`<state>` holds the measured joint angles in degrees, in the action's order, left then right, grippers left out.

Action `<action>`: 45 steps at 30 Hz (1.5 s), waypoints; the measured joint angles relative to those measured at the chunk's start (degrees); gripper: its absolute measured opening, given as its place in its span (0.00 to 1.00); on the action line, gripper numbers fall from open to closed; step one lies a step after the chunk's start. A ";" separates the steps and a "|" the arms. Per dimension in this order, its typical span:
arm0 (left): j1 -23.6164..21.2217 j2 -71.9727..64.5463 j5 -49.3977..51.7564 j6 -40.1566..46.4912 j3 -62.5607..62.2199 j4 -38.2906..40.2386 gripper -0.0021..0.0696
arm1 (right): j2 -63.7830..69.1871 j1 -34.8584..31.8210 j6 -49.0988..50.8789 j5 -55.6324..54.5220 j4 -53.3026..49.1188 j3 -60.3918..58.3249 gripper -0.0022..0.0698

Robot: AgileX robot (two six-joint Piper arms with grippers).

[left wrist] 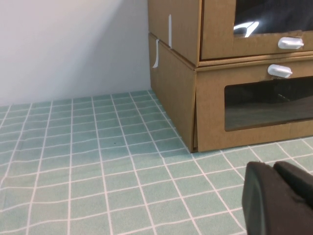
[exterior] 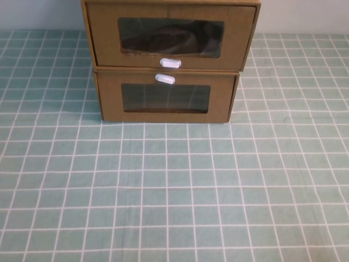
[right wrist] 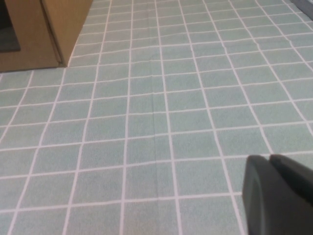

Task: Close the shoe box

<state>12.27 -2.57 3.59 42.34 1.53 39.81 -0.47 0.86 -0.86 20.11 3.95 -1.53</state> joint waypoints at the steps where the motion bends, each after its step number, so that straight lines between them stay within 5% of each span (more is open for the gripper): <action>1: 0.00 0.00 0.00 0.00 0.00 -0.12 0.02 | 0.00 0.00 0.00 0.00 0.00 0.00 0.01; 4: 0.00 0.00 -1.14 -2.78 0.00 -6.11 0.02 | 0.00 0.00 0.00 0.00 0.00 0.00 0.01; 9: -2.91 0.51 -2.20 -30.07 0.00 -32.93 0.02 | 0.00 0.00 0.00 0.10 0.00 0.00 0.01; 12: -5.83 2.41 0.78 -36.87 0.00 -38.58 0.02 | 0.00 0.00 0.00 0.03 0.00 0.00 0.01; 21: -7.61 3.16 16.73 -37.99 0.00 -39.81 0.02 | -0.03 0.00 0.00 0.12 0.00 0.00 0.01; 45: -7.66 3.19 17.20 -37.99 0.00 -39.81 0.02 | -0.03 0.00 0.00 0.12 0.00 0.00 0.01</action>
<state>4.61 0.62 20.79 4.35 1.53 0.00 -0.51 0.86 -0.86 20.23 3.95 -1.53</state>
